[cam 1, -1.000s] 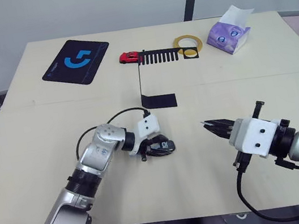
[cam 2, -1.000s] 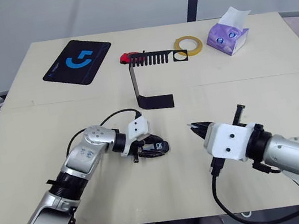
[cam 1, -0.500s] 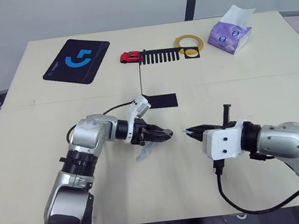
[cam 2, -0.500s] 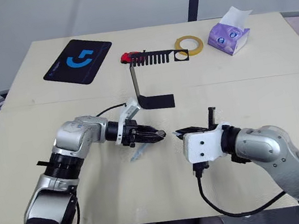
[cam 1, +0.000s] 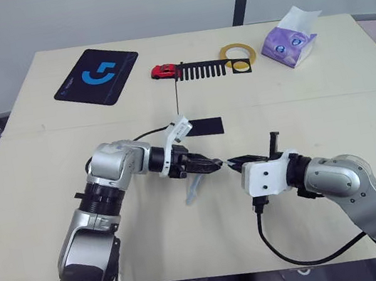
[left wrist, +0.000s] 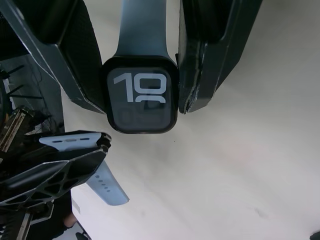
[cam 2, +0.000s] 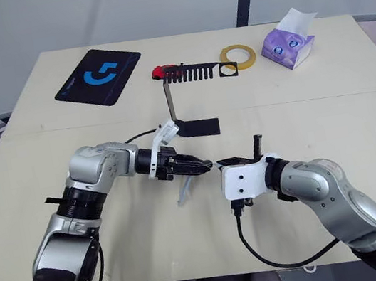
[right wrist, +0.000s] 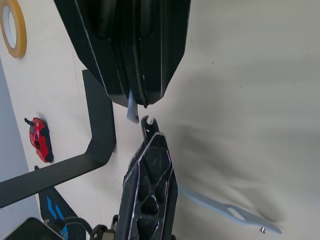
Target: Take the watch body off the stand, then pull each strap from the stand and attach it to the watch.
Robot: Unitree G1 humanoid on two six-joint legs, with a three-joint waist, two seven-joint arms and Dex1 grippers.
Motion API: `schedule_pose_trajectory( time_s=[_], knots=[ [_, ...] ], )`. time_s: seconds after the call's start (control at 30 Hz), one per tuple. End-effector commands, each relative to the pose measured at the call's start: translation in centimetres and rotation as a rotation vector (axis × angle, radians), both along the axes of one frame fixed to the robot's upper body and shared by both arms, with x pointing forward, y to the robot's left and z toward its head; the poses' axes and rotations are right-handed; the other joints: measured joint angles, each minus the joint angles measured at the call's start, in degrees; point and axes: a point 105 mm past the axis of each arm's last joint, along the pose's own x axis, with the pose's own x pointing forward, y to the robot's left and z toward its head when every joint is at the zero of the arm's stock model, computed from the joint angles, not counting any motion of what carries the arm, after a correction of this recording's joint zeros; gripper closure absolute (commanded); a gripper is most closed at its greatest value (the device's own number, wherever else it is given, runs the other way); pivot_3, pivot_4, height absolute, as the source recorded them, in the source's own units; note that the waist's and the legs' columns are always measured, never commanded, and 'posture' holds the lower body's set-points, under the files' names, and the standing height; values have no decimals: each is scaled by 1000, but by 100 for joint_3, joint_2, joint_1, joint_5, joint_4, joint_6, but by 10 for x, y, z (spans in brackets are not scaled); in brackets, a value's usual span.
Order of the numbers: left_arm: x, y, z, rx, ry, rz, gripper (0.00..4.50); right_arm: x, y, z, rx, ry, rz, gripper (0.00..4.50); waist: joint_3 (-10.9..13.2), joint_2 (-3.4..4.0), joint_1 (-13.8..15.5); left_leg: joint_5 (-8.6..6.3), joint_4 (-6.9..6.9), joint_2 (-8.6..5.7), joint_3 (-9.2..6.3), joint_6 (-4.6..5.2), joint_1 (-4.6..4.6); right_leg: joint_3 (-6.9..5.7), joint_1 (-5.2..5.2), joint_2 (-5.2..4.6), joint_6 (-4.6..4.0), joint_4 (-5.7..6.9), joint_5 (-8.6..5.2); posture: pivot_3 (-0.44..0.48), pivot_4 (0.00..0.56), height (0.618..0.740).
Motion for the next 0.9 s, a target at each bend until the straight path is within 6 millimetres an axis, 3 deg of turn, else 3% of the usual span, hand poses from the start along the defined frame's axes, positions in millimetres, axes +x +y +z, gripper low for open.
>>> schedule_pose_trajectory(
  time_s=[0.03,0.9],
  knots=[
    [0,-5,20,-42,-47,-19,2795,-1,2,8,3,-39,10,4500,0,0,0,0,0,0,0,0,0,0,0,0,0,0,0,0,150,738],
    [0,-8,21,-56,-47,-14,2795,3,-5,7,-8,-39,-30,4500,0,0,1,0,0,-1,0,0,1,0,0,0,0,2,0,0,150,738]
  ],
)
